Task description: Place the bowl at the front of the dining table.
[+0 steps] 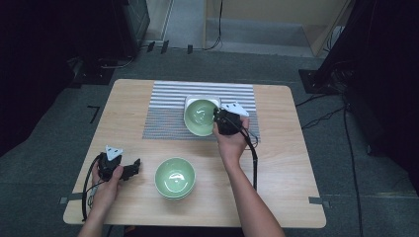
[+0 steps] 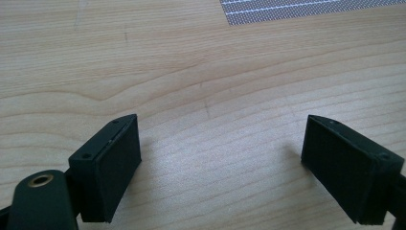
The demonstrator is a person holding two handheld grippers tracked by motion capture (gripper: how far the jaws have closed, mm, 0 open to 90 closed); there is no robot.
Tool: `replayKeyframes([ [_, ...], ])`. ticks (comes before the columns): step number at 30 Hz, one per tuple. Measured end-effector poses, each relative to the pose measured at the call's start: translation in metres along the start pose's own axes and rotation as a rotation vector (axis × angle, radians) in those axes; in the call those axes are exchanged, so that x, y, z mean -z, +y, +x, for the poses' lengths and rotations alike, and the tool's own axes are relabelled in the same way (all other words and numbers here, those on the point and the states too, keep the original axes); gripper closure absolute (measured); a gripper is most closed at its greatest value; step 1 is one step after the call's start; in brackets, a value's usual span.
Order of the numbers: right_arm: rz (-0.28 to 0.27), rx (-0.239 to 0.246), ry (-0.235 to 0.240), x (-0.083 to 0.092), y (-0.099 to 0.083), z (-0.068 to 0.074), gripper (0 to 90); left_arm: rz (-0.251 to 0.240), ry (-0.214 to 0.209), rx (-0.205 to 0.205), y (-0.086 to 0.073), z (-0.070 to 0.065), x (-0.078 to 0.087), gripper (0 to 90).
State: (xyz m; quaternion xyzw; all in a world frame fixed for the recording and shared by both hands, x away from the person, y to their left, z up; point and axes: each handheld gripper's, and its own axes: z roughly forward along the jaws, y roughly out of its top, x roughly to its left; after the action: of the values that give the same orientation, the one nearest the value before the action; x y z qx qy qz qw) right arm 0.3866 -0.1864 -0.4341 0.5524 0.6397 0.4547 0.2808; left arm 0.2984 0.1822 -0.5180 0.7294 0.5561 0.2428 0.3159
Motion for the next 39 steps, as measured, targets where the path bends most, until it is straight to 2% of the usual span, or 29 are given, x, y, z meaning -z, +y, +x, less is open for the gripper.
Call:
replayKeyframes([
  [7,0.029,-0.016,-0.022,-0.020,0.006,-0.001,84.1,0.000,0.000,0.000,0.000,0.000,0.000,13.5],
  [13,0.065,-0.048,-0.031,-0.037,0.006,-0.004,84.1,-0.001,0.000,0.000,0.000,0.000,0.000,13.5],
  [19,0.113,-0.121,-0.059,-0.056,0.004,-0.013,84.1,-0.001,0.000,0.000,0.000,0.000,0.000,13.5],
  [28,0.167,-0.179,-0.076,-0.080,0.001,-0.016,84.1,-0.001,0.000,0.001,0.000,0.000,0.000,13.5],
  [31,0.194,-0.219,-0.073,-0.087,0.000,-0.017,84.1,0.000,0.000,0.000,0.000,0.000,0.000,13.5],
  [39,0.246,-0.270,-0.102,-0.100,-0.004,-0.021,84.1,-0.001,0.000,0.000,0.000,0.000,0.000,13.5],
])
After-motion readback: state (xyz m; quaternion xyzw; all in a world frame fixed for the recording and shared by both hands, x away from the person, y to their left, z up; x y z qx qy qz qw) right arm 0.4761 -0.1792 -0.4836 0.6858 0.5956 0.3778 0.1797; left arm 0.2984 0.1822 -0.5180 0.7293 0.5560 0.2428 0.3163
